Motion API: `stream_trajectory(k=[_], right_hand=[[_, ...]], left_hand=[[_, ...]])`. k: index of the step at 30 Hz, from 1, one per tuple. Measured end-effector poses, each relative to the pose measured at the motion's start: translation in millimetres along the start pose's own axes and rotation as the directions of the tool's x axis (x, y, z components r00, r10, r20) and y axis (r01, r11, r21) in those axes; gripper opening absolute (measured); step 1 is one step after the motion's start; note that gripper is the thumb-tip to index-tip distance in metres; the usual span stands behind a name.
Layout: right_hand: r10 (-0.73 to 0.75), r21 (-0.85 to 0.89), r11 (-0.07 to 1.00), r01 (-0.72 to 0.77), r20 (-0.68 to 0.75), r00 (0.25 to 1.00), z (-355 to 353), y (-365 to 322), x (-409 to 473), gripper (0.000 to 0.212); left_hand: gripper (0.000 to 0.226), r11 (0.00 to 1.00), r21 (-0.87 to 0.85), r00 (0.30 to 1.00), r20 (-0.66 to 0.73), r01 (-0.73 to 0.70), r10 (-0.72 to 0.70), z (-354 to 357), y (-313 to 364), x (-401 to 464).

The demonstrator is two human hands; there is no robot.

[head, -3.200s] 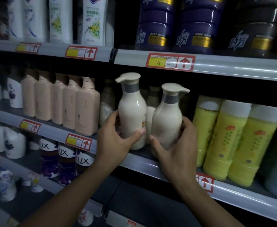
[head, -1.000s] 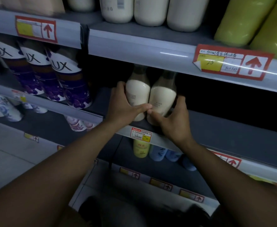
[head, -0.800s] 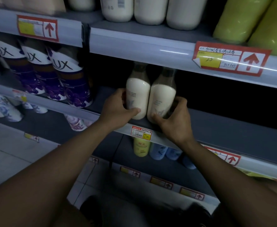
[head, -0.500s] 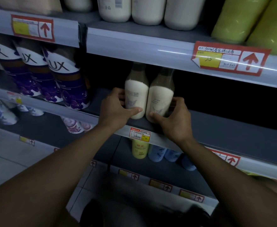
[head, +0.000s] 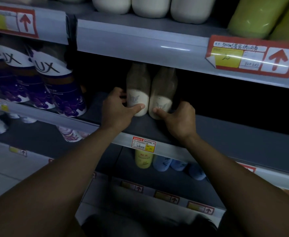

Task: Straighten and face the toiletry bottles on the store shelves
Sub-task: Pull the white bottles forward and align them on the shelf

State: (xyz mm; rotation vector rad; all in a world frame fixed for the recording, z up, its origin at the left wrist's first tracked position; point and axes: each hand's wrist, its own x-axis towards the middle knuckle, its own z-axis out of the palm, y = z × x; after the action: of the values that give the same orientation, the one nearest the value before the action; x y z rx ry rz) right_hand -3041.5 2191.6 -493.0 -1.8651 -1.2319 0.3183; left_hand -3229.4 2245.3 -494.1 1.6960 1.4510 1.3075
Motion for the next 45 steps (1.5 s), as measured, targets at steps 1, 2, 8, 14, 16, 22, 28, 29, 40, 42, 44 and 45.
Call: stream_trajectory(k=[1, 2, 8, 14, 16, 22, 28, 29, 40, 42, 44, 45], right_hand=[[0.001, -0.001, 1.000, -0.001, -0.003, 1.000, 2, -1, 0, 0.072], [0.001, -0.001, 1.000, -0.001, -0.009, 1.000, 3, -2, 1, 0.075], [0.006, -0.029, 1.000, -0.006, -0.011, 1.000, 6, -8, 2, 0.064], [0.041, -0.011, 0.999, -0.041, -0.035, 0.999, 13, -2, -3, 0.077], [0.043, -0.003, 0.999, -0.043, -0.035, 0.998, 15, 0, -3, 0.079], [0.032, -0.028, 0.999, -0.033, -0.017, 0.999, 18, 2, -1, 0.074], [0.032, -0.037, 0.999, -0.031, 0.010, 0.999, 18, 4, -3, 0.069], [0.032, -0.039, 0.999, -0.031, 0.012, 0.999, 18, 4, -3, 0.068], [0.023, -0.037, 0.999, -0.023, 0.016, 1.000, 19, 7, -5, 0.072], [0.015, -0.026, 1.000, -0.015, 0.010, 1.000, 17, 8, -9, 0.074], [-0.003, 0.003, 1.000, 0.003, 0.008, 1.000, 11, 4, -17, 0.066], [-0.022, 0.012, 1.000, 0.022, 0.009, 1.000, 8, 3, -22, 0.059]], left_hand=[[0.050, 1.000, -0.007, 1.000, -0.003, 0.005, -0.005, 1, -2, 3], [0.049, 1.000, -0.011, 1.000, -0.004, 0.008, -0.008, 2, -3, 5], [0.048, 0.998, -0.063, 1.000, 0.000, -0.003, 0.003, 7, -14, 11], [0.051, 0.996, -0.092, 1.000, -0.019, -0.018, 0.016, 9, -16, 12], [0.051, 0.995, -0.098, 1.000, -0.019, -0.022, 0.021, 9, -17, 12], [0.053, 0.996, -0.086, 0.999, 0.049, 0.009, -0.005, 5, -18, 9], [0.050, 1.000, -0.009, 0.998, 0.068, 0.003, -0.003, -4, -14, 6], [0.050, 1.000, 0.000, 0.997, 0.071, 0.000, 0.000, -6, -14, 5], [0.061, 0.997, 0.075, 0.996, 0.086, -0.021, 0.015, -35, -9, -8], [0.053, 0.997, 0.071, 0.997, 0.070, -0.014, 0.009, -42, -6, -11], [0.044, 0.998, 0.068, 0.999, 0.047, -0.014, 0.011, -50, -1, -16], [0.040, 0.998, 0.060, 0.999, 0.033, -0.012, 0.010, -53, 3, -19]])
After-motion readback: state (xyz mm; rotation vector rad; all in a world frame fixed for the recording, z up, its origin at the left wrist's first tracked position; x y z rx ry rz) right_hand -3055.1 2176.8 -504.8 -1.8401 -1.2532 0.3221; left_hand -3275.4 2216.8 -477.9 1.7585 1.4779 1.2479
